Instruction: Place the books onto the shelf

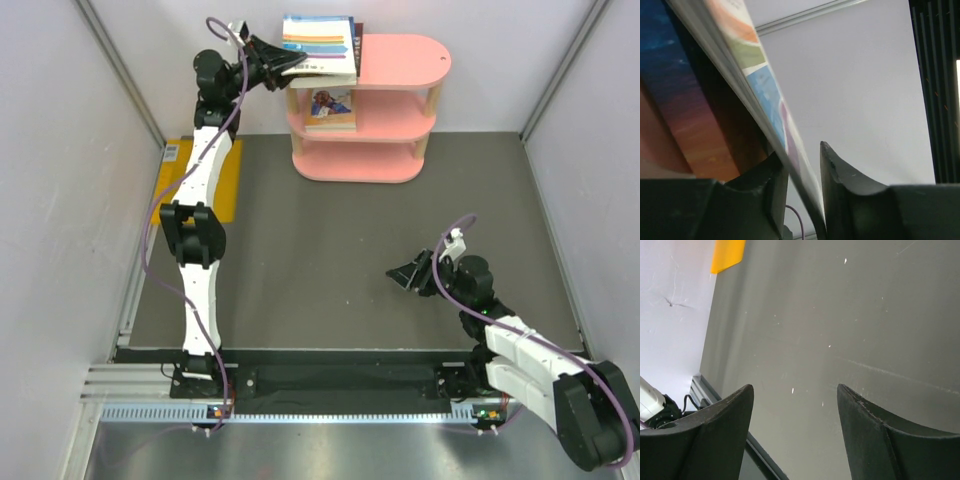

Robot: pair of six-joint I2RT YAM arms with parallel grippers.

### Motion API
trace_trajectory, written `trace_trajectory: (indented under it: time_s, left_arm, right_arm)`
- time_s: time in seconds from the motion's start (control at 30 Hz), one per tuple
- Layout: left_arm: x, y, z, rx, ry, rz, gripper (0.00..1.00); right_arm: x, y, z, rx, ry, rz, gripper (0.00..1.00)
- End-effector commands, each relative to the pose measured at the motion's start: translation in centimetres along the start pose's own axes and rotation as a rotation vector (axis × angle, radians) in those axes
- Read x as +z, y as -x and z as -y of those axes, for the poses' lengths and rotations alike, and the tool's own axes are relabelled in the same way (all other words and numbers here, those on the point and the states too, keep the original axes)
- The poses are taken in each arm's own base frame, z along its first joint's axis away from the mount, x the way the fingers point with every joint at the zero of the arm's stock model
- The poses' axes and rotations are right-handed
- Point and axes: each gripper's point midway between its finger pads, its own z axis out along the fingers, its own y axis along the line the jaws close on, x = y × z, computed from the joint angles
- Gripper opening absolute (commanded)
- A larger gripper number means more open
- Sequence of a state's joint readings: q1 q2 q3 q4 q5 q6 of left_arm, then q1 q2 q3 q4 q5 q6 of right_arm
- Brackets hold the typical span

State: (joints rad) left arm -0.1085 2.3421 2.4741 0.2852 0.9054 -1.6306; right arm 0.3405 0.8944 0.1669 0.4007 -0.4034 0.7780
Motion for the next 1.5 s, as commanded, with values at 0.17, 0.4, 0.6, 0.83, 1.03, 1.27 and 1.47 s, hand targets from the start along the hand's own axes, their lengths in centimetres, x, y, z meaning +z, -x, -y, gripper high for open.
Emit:
trace_trajectory:
  time_s: [0.17,0.4,0.6,0.83,1.03,1.27,1.47]
  left_arm:
    - [-0.5,1.0,3.5,0.126,-0.084,0.035,0.99]
    - [-0.9,-0.1,3.1,0.167,-0.046,-0.024,0.99]
    - [-2.0,-0.4,2.5,0.155,-0.012,-0.059,0.99]
    - [-3.7,-0.2,2.4,0.125,0.01,-0.108,0.99]
    - [-4.7,-1.1,1.2,0.083,0.032,-0.183,0.99]
    - [-5.0,-1.6,1.0,0.133,0.056,-0.19,0.98]
    - [-5.0,-1.6,1.3,0.162,0.046,-0.177,0.98]
  right_arm:
    - [0.4,1.5,-1.7,-0.034,0.047,0.042,0.68]
    - [0.4,1.4,-1.6,-0.033,0.047,0.044,0.68]
    - [0.3,1.4,-1.7,-0.033,0.05,0.045,0.68]
    - [0.2,1.4,-1.8,-0.033,0.052,0.047,0.68]
    - [0.3,1.3,-1.7,-0.032,0.051,0.044,0.68]
    - [0.4,1.2,-1.6,-0.027,0.049,0.04,0.68]
    - [0.5,2.2,-2.8,-0.085,0.056,0.05,0.68]
